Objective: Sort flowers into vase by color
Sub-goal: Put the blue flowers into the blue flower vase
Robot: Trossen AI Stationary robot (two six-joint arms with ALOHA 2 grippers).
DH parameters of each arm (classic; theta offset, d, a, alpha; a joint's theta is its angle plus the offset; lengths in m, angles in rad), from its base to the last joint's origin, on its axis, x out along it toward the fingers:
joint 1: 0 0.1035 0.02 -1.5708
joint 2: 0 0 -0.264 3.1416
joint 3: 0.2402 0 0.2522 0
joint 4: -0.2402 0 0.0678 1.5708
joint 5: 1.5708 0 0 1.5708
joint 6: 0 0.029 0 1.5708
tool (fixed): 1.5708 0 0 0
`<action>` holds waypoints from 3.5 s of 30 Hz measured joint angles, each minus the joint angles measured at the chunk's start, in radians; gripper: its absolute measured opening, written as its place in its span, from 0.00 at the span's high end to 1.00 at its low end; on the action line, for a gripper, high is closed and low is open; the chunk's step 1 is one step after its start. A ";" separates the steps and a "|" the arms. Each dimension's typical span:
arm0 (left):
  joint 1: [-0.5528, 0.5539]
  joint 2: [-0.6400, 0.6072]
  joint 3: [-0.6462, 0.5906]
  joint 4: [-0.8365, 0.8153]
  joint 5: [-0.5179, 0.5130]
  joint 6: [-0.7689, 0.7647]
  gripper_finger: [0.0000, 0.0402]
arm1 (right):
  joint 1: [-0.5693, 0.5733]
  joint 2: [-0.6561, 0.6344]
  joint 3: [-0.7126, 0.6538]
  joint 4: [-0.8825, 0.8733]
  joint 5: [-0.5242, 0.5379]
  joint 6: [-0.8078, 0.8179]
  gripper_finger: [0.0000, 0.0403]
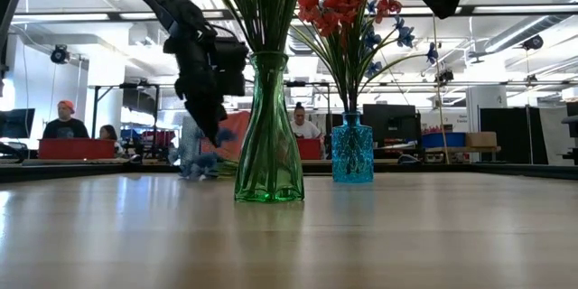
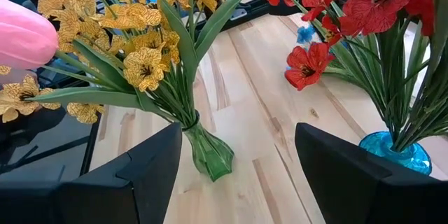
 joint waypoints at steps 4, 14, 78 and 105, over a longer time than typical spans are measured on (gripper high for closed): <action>-0.001 0.000 0.035 0.018 -0.009 -0.003 0.92 | 0.000 0.000 0.000 -0.001 0.000 0.000 0.33; -0.005 0.006 0.044 0.187 -0.079 -0.032 0.62 | 0.000 0.000 0.000 -0.002 -0.003 0.000 0.33; -0.054 -0.155 -0.012 0.164 -0.624 0.037 0.98 | 0.000 0.000 0.000 0.009 -0.018 -0.055 0.33; -0.107 -0.625 0.286 0.065 -0.175 -0.536 0.98 | 0.064 0.235 0.551 -0.011 0.230 -1.110 0.33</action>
